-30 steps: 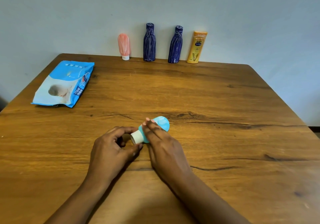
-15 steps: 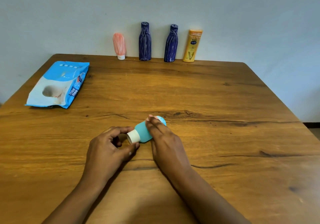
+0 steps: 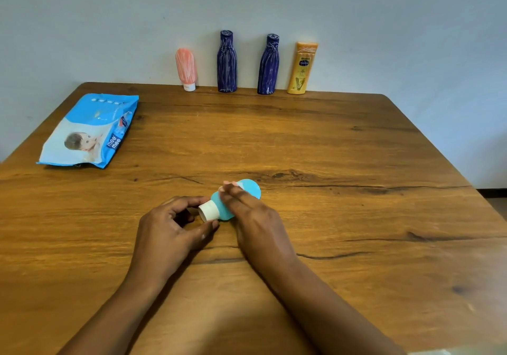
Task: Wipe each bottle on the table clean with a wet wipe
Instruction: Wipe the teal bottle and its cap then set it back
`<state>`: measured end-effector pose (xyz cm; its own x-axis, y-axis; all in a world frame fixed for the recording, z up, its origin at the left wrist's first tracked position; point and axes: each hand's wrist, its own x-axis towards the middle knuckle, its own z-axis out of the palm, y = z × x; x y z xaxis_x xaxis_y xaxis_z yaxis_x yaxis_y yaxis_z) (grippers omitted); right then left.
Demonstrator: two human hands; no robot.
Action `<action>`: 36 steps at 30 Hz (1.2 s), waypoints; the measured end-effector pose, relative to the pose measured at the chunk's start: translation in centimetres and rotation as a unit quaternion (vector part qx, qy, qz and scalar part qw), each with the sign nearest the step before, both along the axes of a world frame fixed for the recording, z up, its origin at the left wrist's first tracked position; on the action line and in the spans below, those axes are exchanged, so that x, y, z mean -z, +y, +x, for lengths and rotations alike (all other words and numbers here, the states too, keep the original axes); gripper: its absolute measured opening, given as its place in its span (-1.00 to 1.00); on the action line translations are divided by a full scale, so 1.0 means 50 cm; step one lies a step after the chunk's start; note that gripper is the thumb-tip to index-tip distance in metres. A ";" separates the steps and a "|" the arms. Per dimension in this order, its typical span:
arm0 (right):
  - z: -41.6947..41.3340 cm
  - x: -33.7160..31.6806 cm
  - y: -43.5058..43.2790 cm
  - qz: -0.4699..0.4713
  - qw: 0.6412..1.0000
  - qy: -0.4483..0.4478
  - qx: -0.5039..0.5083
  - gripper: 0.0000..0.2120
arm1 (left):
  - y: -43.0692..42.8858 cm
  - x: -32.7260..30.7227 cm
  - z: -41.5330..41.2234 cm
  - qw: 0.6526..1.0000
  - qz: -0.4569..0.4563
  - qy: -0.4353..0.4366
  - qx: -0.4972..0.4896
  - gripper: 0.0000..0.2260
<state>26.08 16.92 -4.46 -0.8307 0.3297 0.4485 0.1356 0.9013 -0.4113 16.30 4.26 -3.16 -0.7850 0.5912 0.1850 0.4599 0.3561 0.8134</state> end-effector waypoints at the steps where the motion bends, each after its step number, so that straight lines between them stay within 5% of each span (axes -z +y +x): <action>1: -0.002 0.003 0.015 -0.012 0.999 0.007 0.032 -0.51 | 0.001 0.001 0.000 1.000 0.000 0.001 -0.001 -0.61; 4: -0.004 0.003 0.033 -0.036 0.996 -0.003 0.080 -0.49 | 0.002 -0.001 0.002 1.000 -0.002 -0.002 -0.004 -0.60; 8: 0.000 -0.003 -0.028 -0.013 0.998 -0.019 -0.060 -0.56 | 0.000 0.004 -0.001 0.999 0.011 -0.036 -0.004 -0.59; 14: 0.004 0.005 0.025 -0.064 0.992 0.001 0.106 -0.50 | 0.003 0.004 0.001 1.000 0.006 -0.022 -0.009 -0.60; 18: 0.005 0.002 -0.046 -0.031 0.999 0.005 -0.029 -0.56 | 0.001 0.008 -0.003 0.998 0.013 -0.055 -0.017 -0.60; 23: 0.006 0.010 0.040 -0.081 0.987 0.022 0.136 -0.55 | 0.003 0.004 0.003 0.999 0.003 -0.037 -0.019 -0.61; 28: -0.007 -0.002 -0.038 -0.024 0.999 0.001 -0.038 -0.57 | 0.003 0.002 0.001 0.998 0.007 -0.058 -0.016 -0.61; 33: -0.011 -0.003 0.058 -0.075 0.990 -0.006 0.118 -0.57 | 0.004 -0.004 0.006 1.000 0.000 -0.024 -0.018 -0.61; 36: -0.020 -0.018 0.011 -0.035 0.998 -0.003 0.052 -0.61 | 0.004 -0.007 0.006 1.000 0.002 -0.020 -0.017 -0.62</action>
